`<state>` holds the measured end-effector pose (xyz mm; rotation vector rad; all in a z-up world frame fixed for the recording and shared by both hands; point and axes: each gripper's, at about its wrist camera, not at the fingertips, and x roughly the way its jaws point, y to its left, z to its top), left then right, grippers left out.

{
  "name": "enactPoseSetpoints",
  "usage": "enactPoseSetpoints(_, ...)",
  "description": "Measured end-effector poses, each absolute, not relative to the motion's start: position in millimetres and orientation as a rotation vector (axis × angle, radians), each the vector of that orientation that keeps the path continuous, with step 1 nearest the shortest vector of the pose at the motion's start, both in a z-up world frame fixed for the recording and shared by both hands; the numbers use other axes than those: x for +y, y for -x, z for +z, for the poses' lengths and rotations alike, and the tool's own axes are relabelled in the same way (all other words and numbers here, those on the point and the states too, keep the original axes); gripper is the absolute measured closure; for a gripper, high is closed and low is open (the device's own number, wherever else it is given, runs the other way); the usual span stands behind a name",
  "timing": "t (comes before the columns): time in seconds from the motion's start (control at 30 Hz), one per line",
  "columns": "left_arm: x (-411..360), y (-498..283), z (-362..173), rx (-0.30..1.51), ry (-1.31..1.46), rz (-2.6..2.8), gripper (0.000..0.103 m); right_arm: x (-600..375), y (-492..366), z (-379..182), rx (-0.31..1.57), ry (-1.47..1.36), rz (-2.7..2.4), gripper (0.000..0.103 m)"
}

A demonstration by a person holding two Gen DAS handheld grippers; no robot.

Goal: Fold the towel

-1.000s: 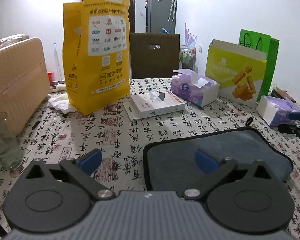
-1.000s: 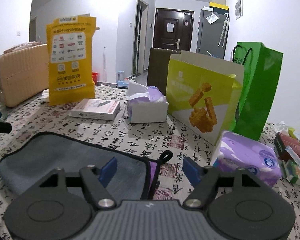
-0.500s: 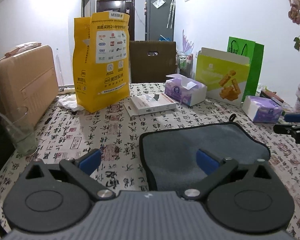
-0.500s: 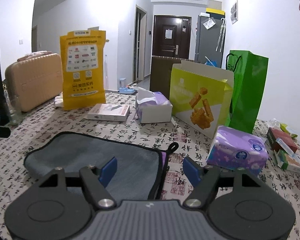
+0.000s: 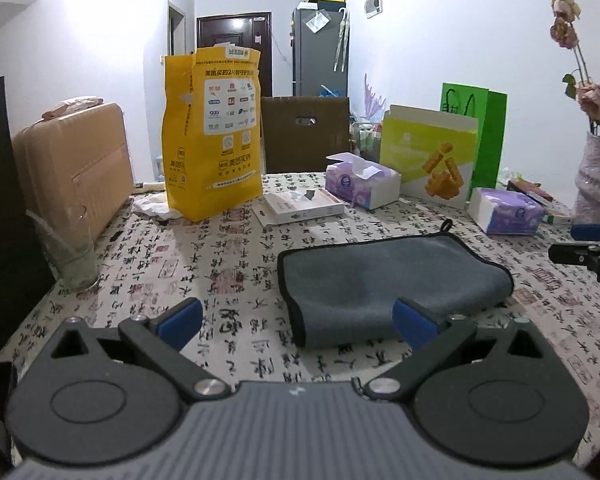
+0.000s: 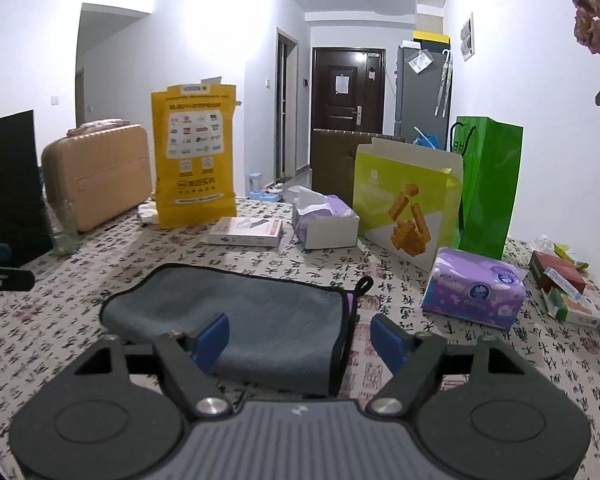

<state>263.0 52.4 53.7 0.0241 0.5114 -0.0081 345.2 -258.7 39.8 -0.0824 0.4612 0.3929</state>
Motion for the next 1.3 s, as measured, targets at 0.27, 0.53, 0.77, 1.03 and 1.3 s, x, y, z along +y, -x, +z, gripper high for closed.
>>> enactPoseSetpoints(0.27, 47, -228, 51, 0.495, -0.018, -0.018, 0.0, -260, -307, 36, 0.452, 0.068, 0.398, 0.023)
enactPoseSetpoints(0.53, 42, -196, 48, 0.469, -0.016, -0.021, 0.0, -259, -273, 32, 0.442, 0.063, 0.404, 0.023)
enactPoseSetpoints(0.77, 35, -162, 47, 0.401, -0.02, -0.028, 0.0, -258, -242, 34, 0.426, 0.057, 0.423, 0.022)
enactPoseSetpoints(1.03, 30, -130, 49, 0.367, -0.003, -0.032, 0.0, -259, -211, 38, 0.4, 0.032, 0.438, 0.02)
enactPoseSetpoints(1.3, 31, -90, 49, 0.302, 0.03, 0.005, 0.0, -255, -183, 35, 0.405, 0.015, 0.442, 0.019)
